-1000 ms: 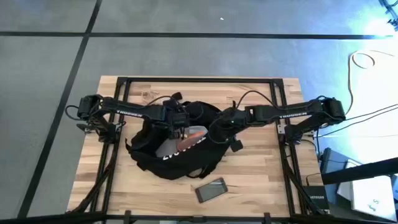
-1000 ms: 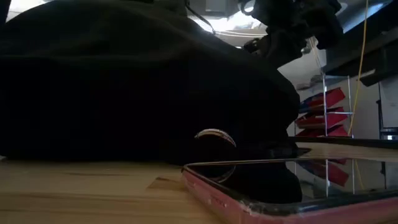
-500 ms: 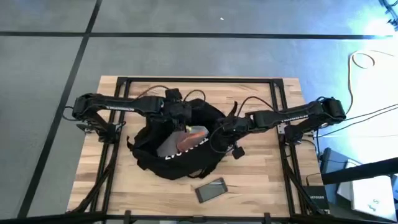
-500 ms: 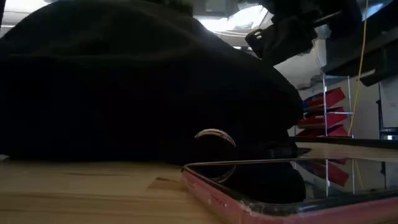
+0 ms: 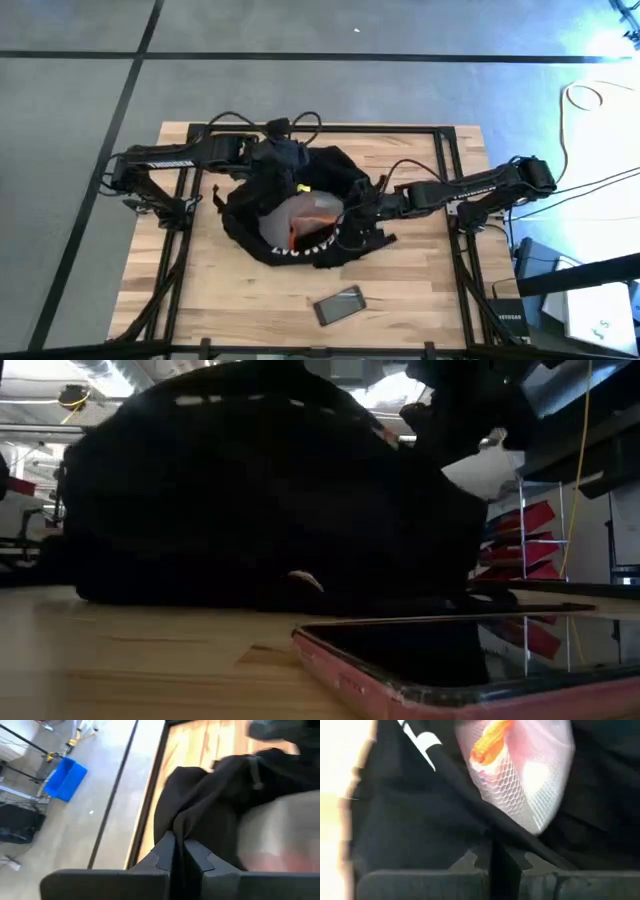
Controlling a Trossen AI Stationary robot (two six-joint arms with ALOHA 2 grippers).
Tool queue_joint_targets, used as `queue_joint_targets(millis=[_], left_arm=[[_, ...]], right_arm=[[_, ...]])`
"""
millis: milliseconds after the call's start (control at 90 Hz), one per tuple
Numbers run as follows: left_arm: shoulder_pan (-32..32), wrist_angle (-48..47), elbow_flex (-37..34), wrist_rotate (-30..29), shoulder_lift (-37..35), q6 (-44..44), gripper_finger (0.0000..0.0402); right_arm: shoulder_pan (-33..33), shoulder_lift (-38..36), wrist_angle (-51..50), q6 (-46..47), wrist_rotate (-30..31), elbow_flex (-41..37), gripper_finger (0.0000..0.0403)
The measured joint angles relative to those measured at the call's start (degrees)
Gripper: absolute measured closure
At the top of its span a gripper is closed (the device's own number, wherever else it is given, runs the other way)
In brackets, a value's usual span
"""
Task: Unpack backpack
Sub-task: Close the black backpack
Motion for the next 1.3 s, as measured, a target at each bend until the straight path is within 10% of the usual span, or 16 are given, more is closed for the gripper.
queue_joint_targets(millis=[678, 1056, 1300], left_arm=[[-1.80, -2.41, -5.81, 1.59, 0.46, -2.84, 0.0401], [-3.56, -2.48, -5.86, 1.40, 0.44, -3.06, 0.0401], [-3.54, -2.46, -5.86, 1.29, 0.44, -2.95, 0.0401]], right_arm=[[-3.01, -10.48, -4.96, -2.09, 17.44, -2.29, 0.0259], [-13.55, -5.73, -3.31, -1.50, -2.37, -2.58, 0.0328], [-14.80, -1.19, -2.73, -2.48, -4.00, -2.58, 0.0331]])
